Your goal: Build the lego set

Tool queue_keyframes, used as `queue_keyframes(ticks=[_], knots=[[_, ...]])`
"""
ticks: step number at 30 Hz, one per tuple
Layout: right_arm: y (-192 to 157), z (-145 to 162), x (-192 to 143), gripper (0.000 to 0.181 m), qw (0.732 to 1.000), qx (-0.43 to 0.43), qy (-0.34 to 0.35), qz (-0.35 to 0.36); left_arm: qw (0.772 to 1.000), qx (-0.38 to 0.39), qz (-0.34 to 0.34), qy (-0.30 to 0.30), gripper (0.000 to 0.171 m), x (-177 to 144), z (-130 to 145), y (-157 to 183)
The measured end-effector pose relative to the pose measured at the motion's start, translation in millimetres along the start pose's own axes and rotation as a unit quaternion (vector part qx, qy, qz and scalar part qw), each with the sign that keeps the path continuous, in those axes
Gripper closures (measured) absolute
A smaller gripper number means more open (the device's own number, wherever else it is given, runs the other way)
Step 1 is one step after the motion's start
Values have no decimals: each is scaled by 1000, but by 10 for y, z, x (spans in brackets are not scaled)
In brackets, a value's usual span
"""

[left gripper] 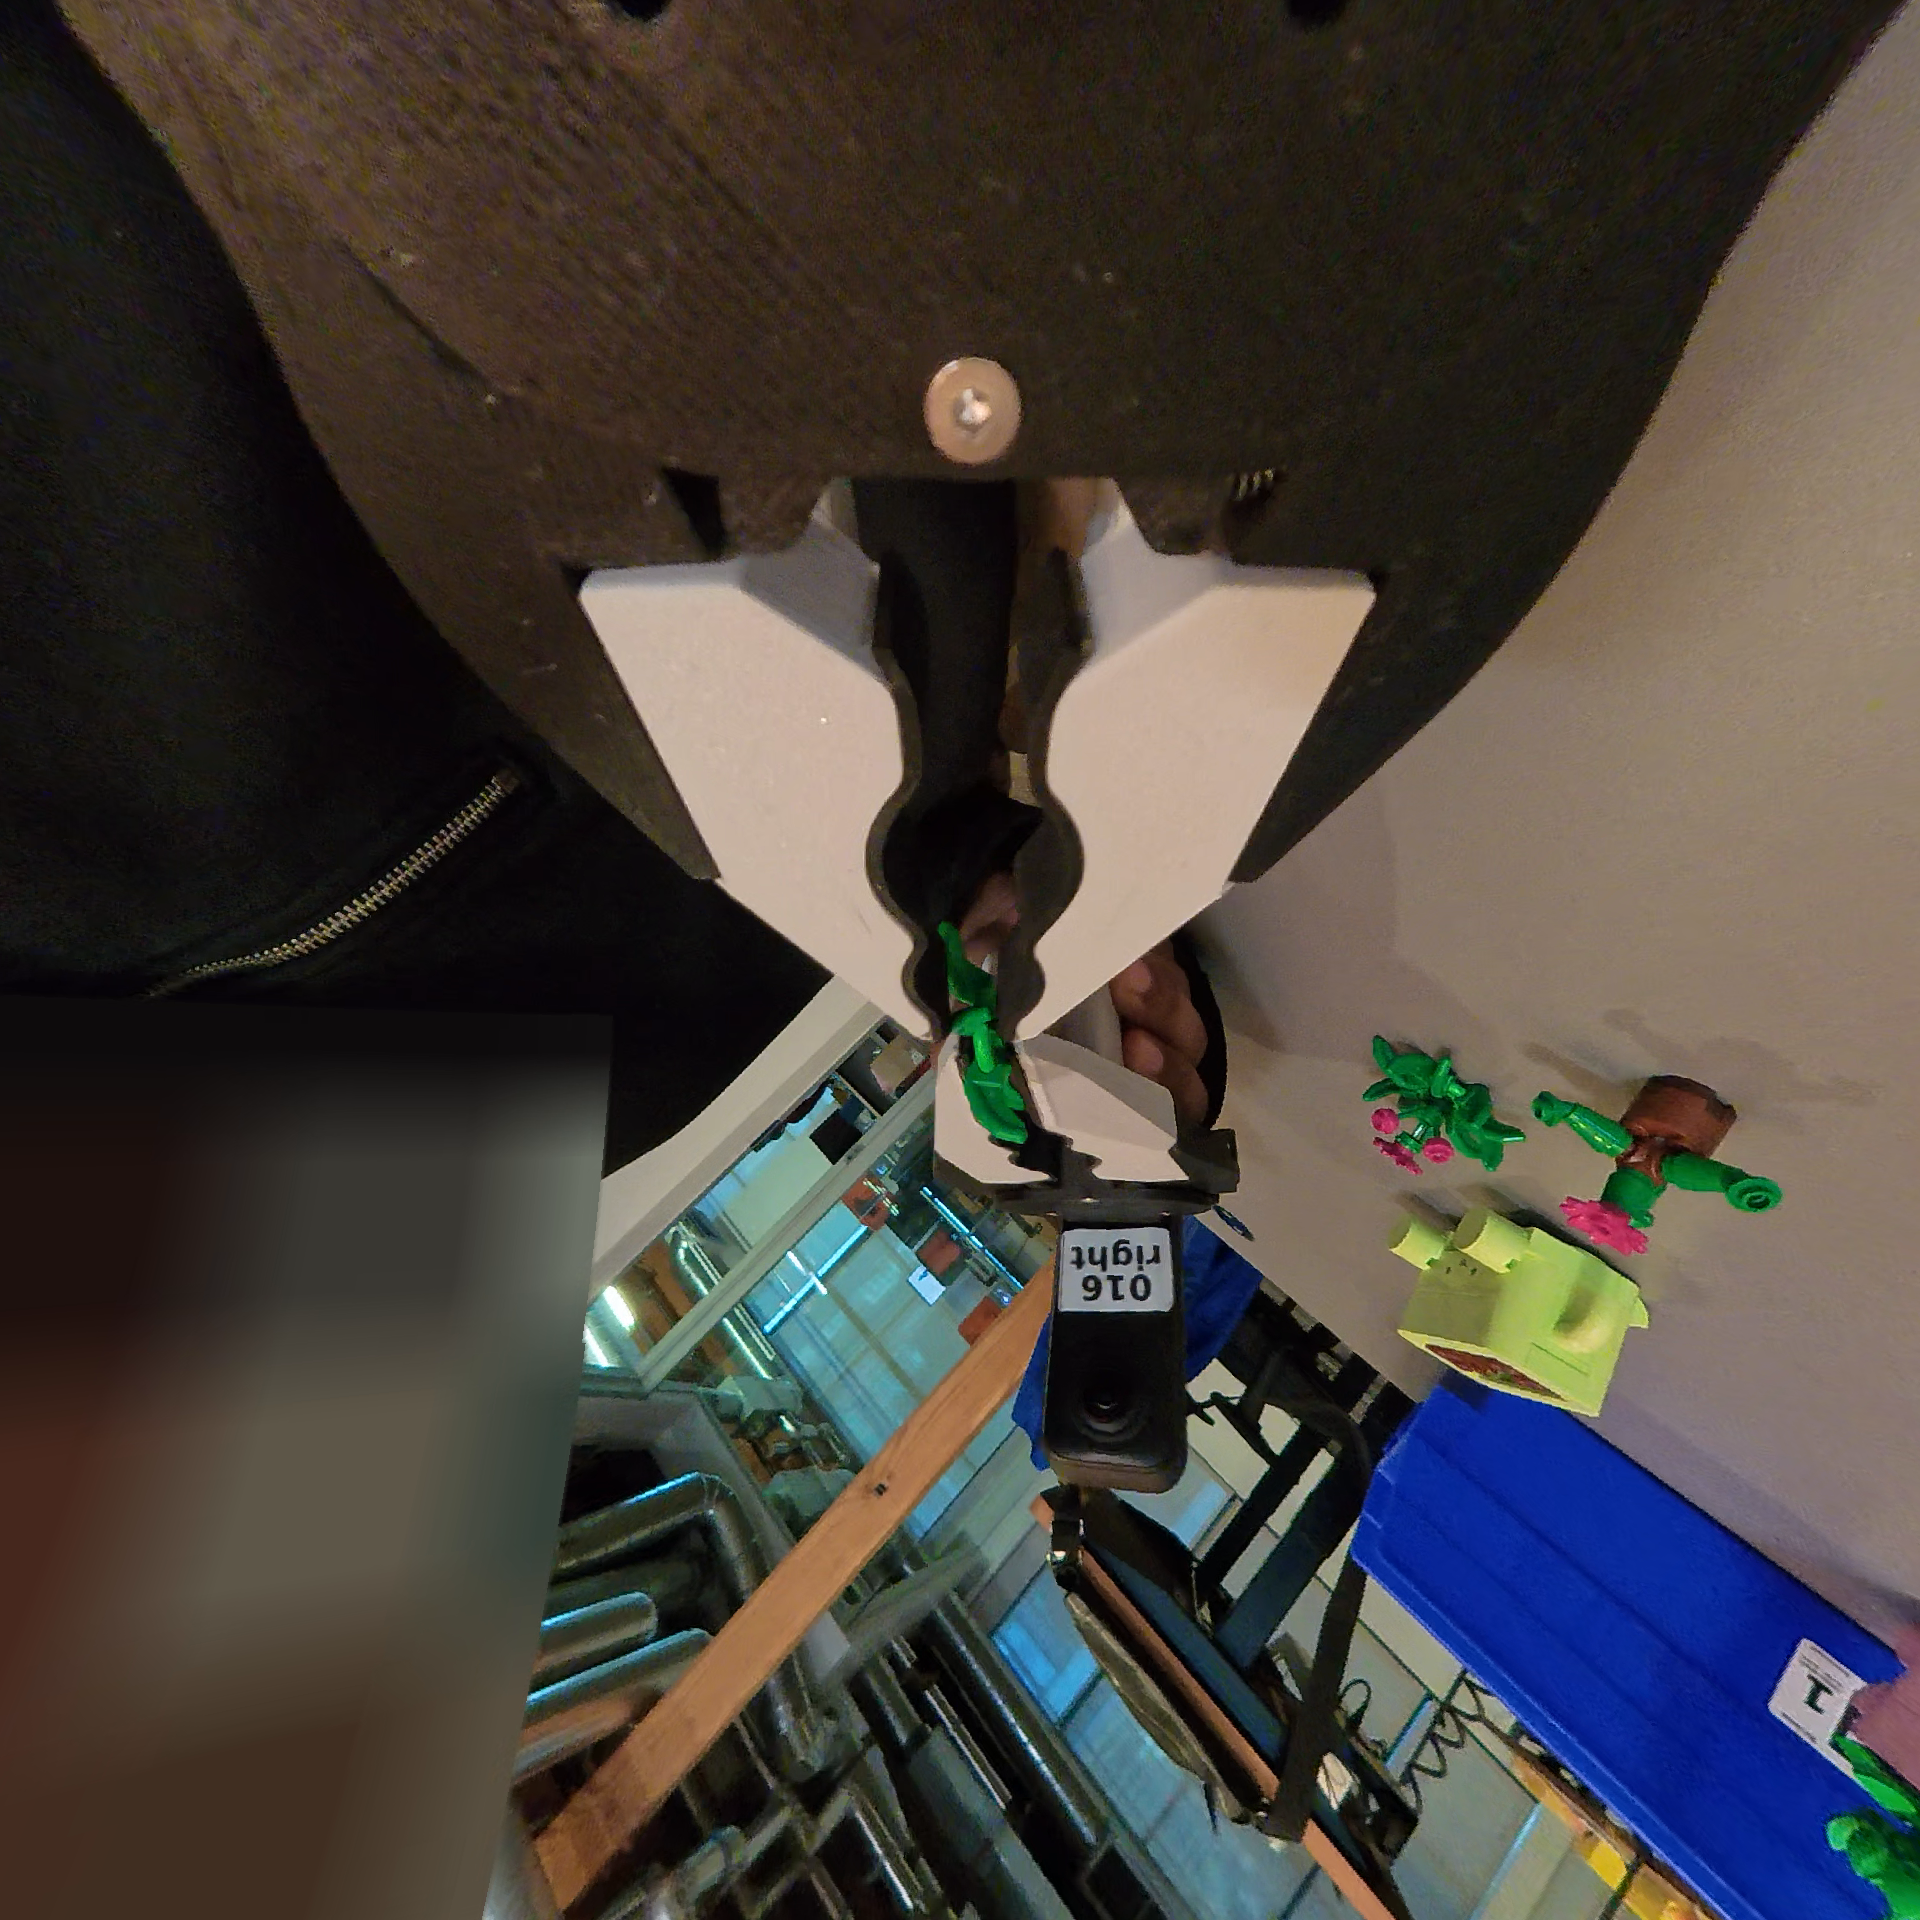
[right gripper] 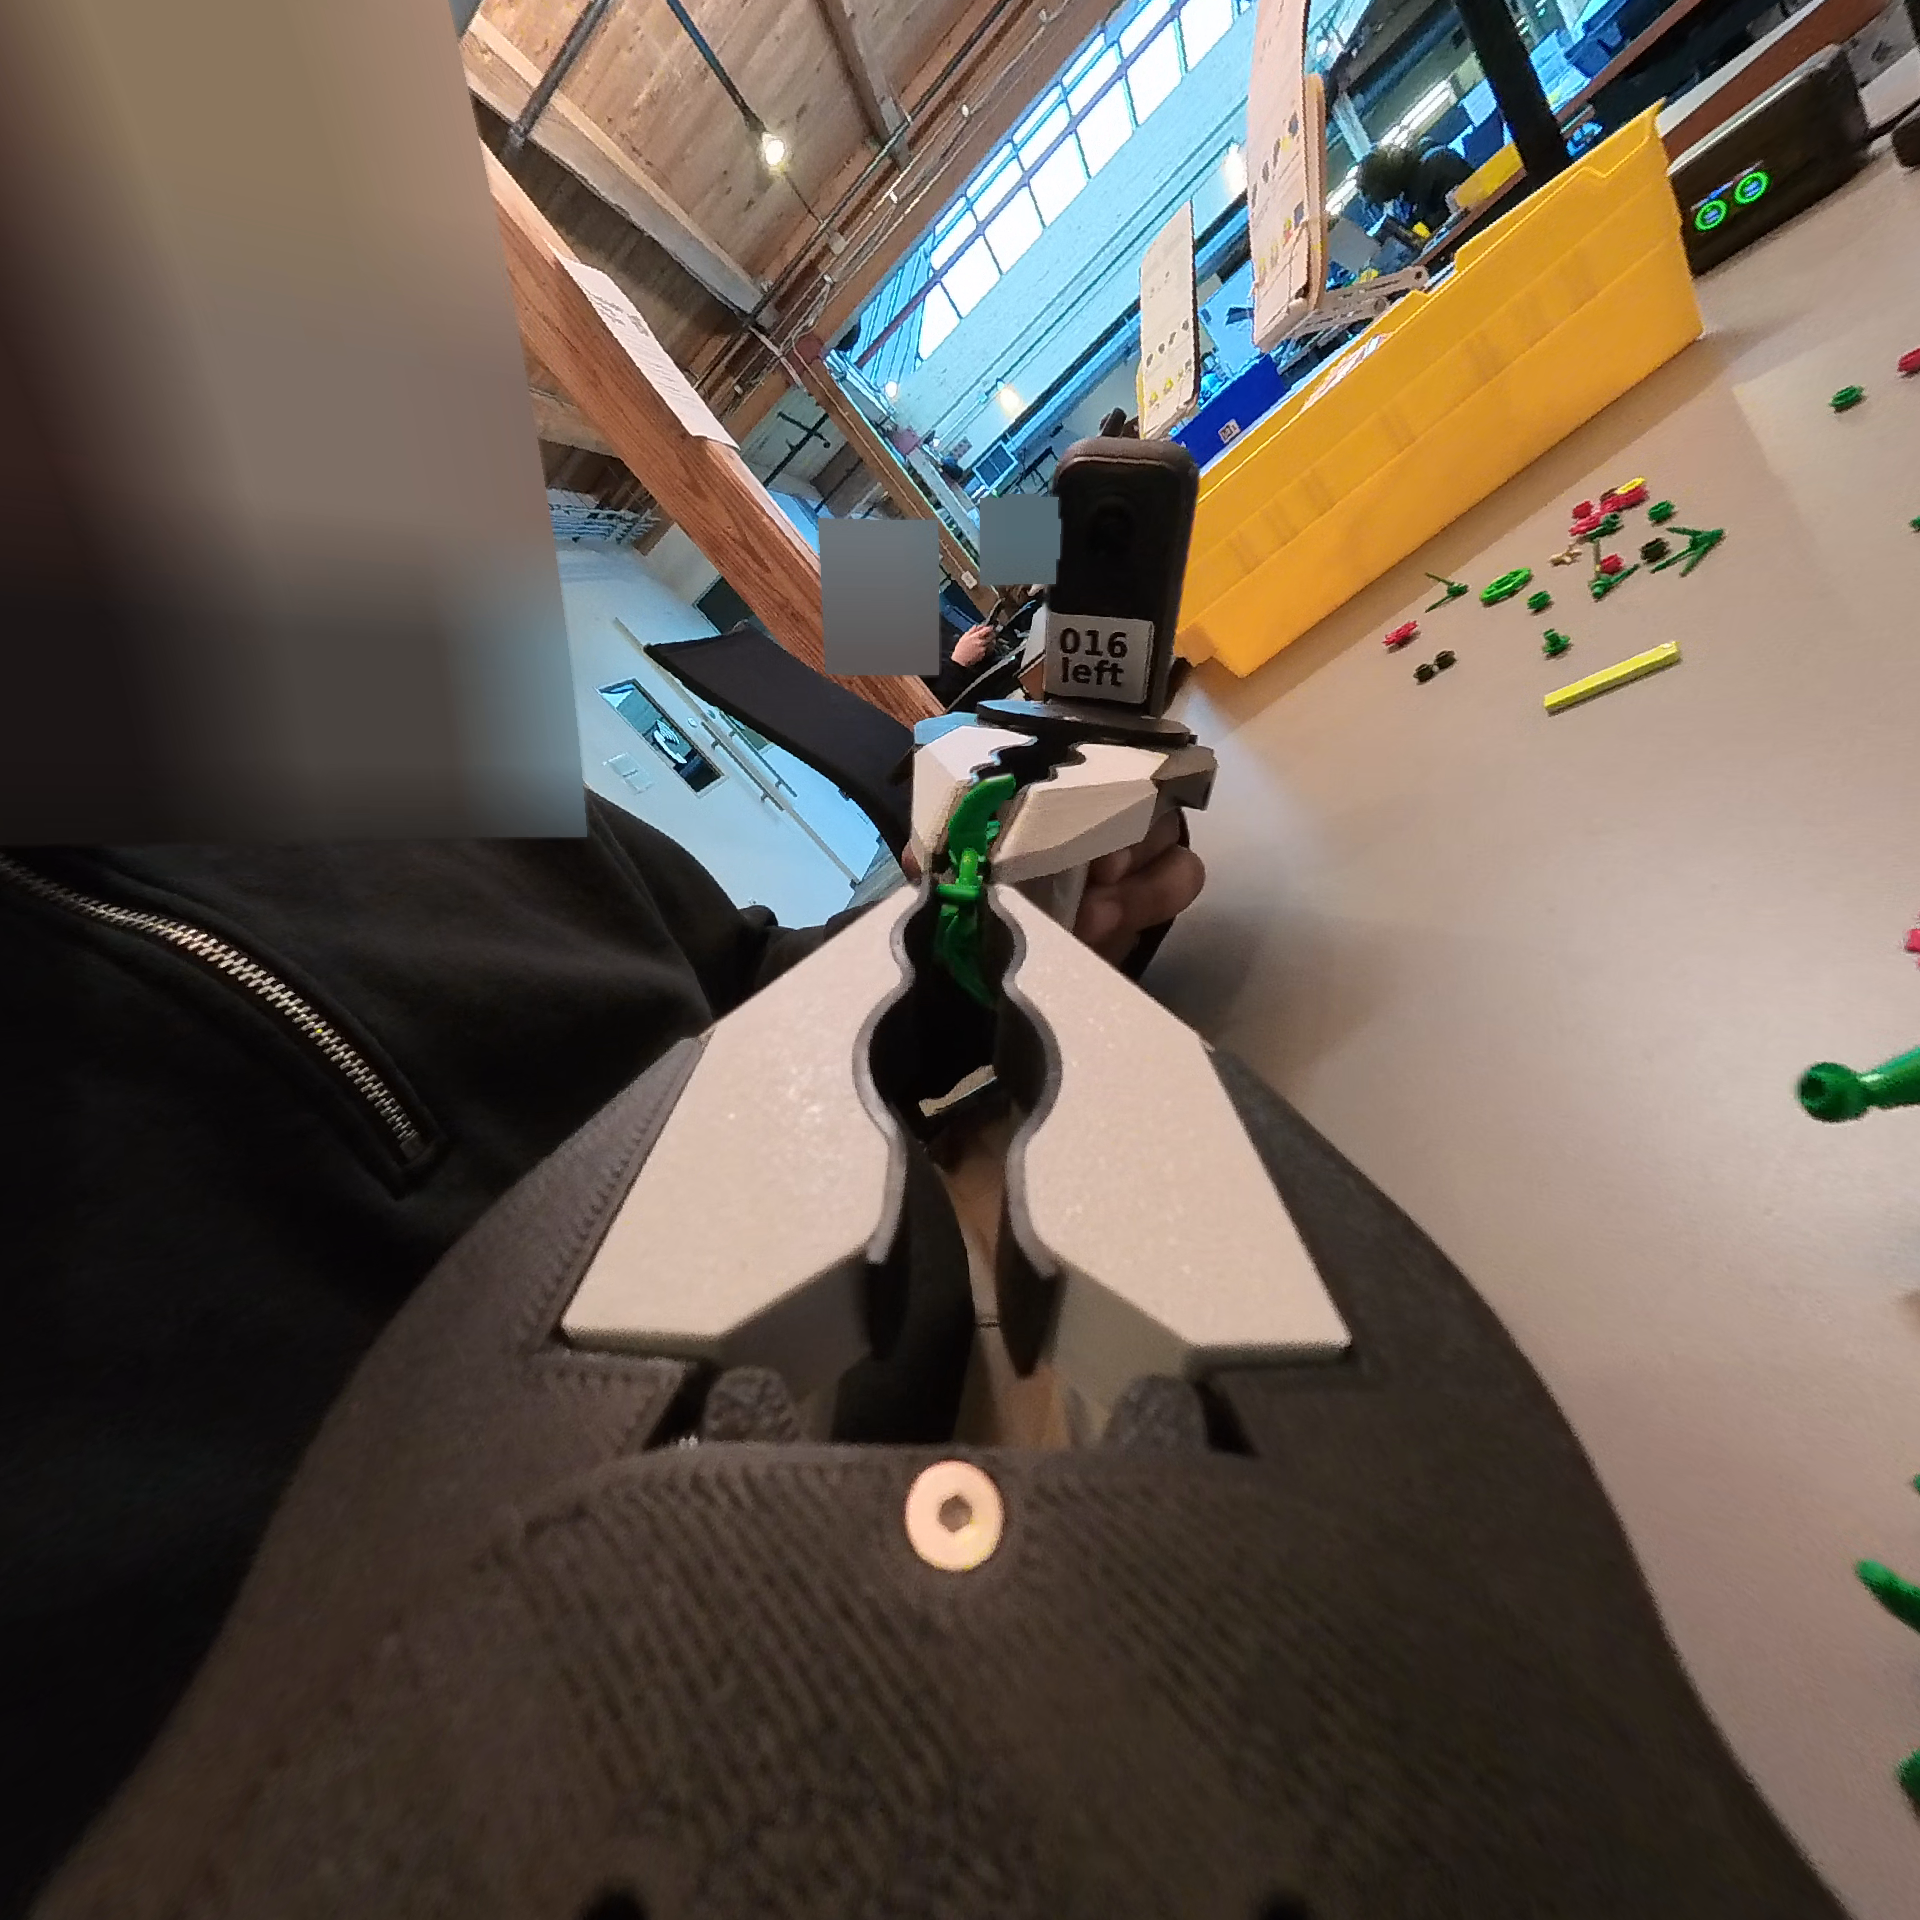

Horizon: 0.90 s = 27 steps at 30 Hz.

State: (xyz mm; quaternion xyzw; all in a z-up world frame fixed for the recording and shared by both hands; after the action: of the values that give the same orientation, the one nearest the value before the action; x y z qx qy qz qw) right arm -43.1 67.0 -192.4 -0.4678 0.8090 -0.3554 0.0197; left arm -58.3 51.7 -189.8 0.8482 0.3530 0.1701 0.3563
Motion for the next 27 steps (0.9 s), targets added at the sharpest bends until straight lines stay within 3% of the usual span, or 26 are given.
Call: queue_keyframes(ticks=[15,27], knots=[[-124,40,47,176,995,60,-1,-75,996,-23,79,-32,166,10,83,196],[-35,4,15,176,999,41,11,-32,999,-19,37,-20,167,11,39,79]])
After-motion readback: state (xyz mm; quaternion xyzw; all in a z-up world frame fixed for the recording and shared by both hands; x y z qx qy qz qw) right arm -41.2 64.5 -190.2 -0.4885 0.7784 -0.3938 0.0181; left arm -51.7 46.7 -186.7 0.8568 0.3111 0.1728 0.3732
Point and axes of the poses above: each gripper's, where its closed fingertips meet, x out along the fingers, z out of its underside, y = z × x across the jaws, the point moved 1 cm from there along -x, back along the fingers, and after that the axes turned 13 degrees about -z, right-handed, at the moved point
